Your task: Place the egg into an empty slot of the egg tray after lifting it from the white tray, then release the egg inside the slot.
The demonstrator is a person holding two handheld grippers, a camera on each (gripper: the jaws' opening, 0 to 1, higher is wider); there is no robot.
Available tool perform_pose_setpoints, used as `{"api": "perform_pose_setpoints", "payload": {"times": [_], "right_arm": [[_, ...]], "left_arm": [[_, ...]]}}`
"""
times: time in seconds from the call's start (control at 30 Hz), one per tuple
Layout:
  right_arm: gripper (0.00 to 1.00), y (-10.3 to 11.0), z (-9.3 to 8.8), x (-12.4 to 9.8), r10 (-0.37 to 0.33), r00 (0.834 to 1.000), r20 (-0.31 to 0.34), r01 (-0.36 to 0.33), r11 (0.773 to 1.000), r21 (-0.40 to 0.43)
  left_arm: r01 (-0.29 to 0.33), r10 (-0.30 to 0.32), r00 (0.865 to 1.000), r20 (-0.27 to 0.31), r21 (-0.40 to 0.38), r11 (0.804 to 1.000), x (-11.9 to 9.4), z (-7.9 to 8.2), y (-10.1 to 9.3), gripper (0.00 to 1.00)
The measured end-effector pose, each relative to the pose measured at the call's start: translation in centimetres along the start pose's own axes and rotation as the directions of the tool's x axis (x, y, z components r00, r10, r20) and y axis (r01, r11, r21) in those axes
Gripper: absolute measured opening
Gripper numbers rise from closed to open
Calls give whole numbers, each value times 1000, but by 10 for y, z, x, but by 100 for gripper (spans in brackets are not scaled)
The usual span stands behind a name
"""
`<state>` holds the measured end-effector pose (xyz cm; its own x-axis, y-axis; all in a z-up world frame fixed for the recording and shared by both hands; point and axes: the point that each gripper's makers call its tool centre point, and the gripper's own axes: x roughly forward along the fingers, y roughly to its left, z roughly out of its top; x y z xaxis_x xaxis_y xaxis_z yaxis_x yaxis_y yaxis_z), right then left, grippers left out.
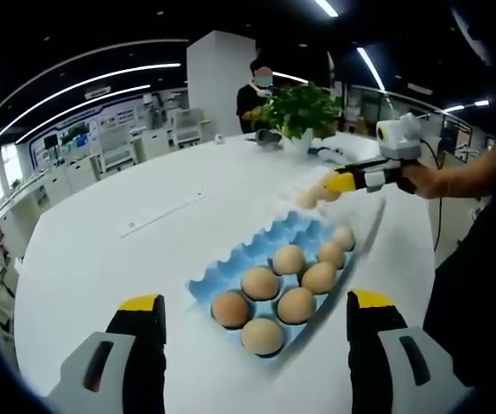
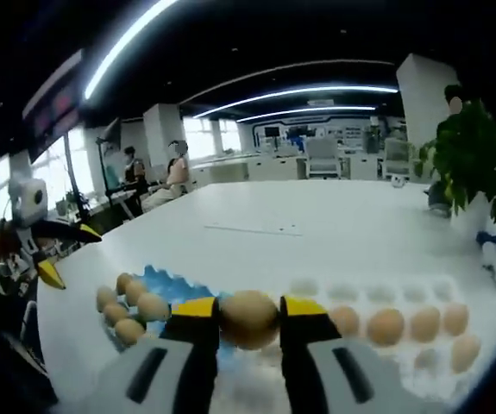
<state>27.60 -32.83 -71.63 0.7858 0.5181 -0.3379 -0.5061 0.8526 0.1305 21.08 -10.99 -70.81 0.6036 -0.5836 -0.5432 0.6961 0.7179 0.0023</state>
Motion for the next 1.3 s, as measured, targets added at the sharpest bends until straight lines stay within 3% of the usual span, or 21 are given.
{"api": "perform_pose_setpoints", "payload": {"times": [0.2,0.67,1.3], "right_arm": [[27,30,-4,17,82,996,-23,-83,996,-27],[27,63,-24,40,183,978,-100,-189,980,-57],[27,72,-41,55,221,960,-170,-235,970,-69]], "left_arm": [[-3,3,1000,5,-9,1000,1,1,0,88],[3,-3,1000,-3,0,1000,2,1,-3,88],[6,-6,1000,7,7,1000,1,5,0,88]]}}
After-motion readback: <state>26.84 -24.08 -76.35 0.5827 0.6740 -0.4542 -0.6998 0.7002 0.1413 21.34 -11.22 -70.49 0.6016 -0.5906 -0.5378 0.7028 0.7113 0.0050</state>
